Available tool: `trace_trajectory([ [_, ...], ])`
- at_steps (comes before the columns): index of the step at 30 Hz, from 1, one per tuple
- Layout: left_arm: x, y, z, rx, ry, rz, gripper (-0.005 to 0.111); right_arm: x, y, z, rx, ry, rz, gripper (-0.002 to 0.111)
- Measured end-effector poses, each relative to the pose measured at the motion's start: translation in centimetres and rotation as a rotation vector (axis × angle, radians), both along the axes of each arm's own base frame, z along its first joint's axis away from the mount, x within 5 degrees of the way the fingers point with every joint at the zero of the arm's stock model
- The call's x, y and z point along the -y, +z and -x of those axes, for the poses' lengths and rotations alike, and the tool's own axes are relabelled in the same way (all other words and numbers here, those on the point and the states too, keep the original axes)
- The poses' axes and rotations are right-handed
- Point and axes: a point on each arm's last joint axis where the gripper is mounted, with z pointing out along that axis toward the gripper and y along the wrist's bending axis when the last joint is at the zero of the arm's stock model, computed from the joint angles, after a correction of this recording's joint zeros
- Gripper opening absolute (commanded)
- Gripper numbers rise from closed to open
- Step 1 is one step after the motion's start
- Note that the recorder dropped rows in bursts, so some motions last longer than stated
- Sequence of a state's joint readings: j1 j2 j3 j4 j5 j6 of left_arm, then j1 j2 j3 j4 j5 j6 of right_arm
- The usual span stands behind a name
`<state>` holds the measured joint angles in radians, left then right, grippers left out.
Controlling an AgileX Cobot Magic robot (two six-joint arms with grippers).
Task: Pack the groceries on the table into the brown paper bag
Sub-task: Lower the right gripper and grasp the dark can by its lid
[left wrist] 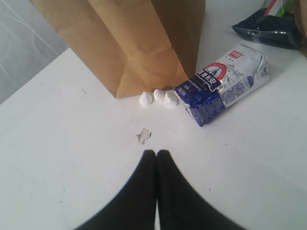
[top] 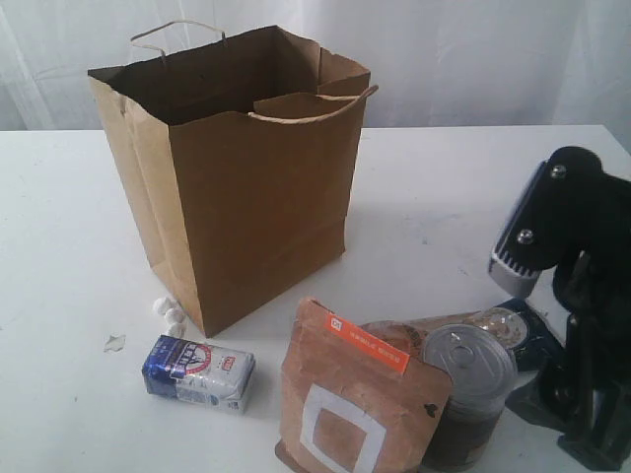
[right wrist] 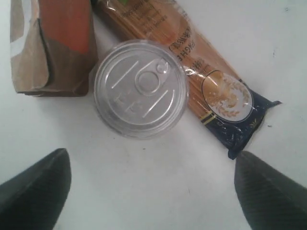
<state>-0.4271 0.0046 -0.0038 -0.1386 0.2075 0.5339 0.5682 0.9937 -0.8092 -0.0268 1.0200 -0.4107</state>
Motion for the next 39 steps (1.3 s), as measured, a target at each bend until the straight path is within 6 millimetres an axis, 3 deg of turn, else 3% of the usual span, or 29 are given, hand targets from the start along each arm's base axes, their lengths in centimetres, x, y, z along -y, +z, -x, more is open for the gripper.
trace_trajectory([
  [9, 0.0, 0.0, 0.0, 0.0, 0.0, 0.0, 0.0, -1.3, -2.2, -1.9, 0.03, 0.031, -0.008, 0.086],
  [29, 0.0, 0.0, 0.0, 0.0, 0.0, 0.0, 0.0, -3.9, -6.6, -4.6, -0.138, 0.015, -0.025, 0.084],
  [32, 0.0, 0.0, 0.0, 0.0, 0.0, 0.0, 0.0, -4.2, -7.0, -4.7, -0.159, 0.014, -0.029, 0.072],
  [39, 0.0, 0.0, 0.0, 0.0, 0.0, 0.0, 0.0, -4.3, -7.2, -4.9, -0.168, -0.041, -0.054, 0.024],
])
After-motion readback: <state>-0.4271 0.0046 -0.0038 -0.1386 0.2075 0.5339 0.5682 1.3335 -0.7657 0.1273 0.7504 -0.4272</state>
